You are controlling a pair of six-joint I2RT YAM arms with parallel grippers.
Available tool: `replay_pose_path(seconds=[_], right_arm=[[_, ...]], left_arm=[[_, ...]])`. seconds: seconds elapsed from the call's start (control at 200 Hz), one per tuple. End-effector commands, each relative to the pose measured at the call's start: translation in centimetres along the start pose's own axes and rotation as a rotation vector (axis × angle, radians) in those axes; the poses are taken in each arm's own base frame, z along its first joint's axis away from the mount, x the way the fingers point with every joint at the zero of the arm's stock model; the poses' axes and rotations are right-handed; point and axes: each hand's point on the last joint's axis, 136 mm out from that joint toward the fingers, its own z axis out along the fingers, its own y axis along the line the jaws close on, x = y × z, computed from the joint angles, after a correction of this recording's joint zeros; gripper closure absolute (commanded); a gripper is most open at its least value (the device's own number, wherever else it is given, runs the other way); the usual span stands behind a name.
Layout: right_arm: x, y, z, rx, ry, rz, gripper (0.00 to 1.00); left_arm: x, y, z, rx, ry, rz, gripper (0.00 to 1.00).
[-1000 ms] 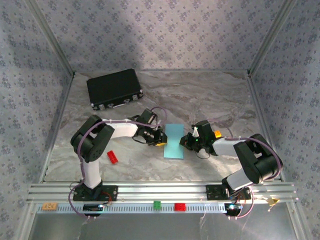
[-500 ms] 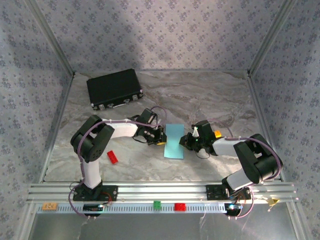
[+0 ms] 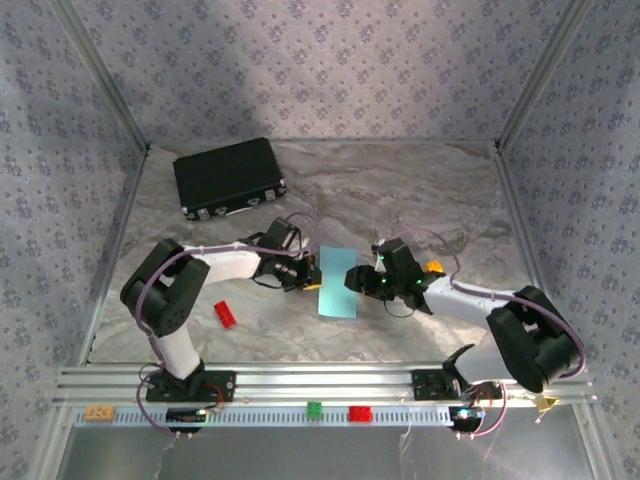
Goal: Fold a paper plane with a square sheet of paper (pick it up from the middle)
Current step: Third fold the triangle at the center of the table.
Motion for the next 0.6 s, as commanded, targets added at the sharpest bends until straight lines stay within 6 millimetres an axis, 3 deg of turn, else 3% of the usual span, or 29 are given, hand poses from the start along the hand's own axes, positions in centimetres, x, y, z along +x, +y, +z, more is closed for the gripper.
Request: replay_pose_path(seconds=[0.0, 0.145, 0.34, 0.595], right_arm=[[-1.1, 0.0, -1.0, 0.086, -0.097, -0.117, 0.46], [-0.7, 3.1, -1.6, 0.058, -0.213, -0.383, 0.45], [2.5, 6.6, -1.3, 0.122, -0.263, -0.885, 0.45], [7.1, 9.2, 0.8, 0.137, -0.228, -1.237, 0.45]], left_arm=[[0.2, 0.2, -1.1, 0.008, -0.015, -0.021, 0.98], [0.2, 0.0, -1.5, 0.026, -0.021, -0.043, 0.98], [0.0, -0.7, -1.9, 0.049, -0.029, -0.044, 0.98], [0.1, -0.8, -1.9, 0.053, -0.028, -0.045, 0.98]])
